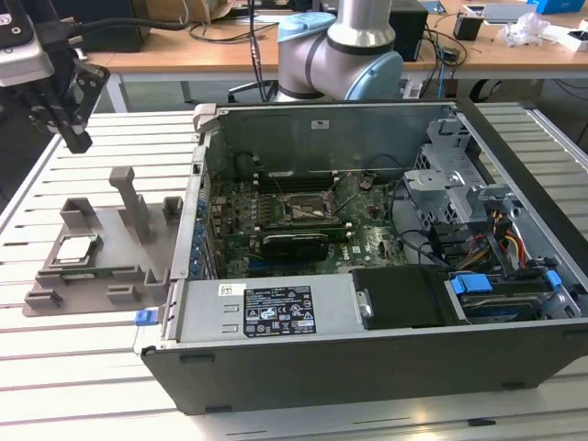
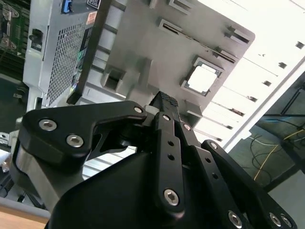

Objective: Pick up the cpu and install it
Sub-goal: 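Reach for the cpu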

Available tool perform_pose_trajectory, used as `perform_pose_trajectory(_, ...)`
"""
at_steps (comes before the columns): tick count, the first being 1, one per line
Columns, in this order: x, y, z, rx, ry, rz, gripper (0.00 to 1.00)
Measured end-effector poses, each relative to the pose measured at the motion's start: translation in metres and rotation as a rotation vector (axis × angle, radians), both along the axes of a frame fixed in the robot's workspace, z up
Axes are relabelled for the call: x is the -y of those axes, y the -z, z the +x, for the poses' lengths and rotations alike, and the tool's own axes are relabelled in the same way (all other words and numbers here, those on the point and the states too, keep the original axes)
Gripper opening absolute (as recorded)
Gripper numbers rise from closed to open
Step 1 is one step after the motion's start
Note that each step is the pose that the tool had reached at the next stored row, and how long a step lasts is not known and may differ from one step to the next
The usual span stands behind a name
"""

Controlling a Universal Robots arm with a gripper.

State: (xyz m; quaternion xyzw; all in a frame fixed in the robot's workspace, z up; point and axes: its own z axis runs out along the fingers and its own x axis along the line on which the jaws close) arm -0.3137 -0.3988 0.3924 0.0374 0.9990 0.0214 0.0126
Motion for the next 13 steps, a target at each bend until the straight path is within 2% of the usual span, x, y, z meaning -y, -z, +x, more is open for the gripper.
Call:
perform_pose_trajectory(5, 0.0000, 0.0002, -0.018, 0.0000, 0.000, -0.0001, 0.11)
perform_pose_trajectory(13, 0.0000, 0.0003, -0.038, 0.0000, 0.000, 0.0000, 0.11)
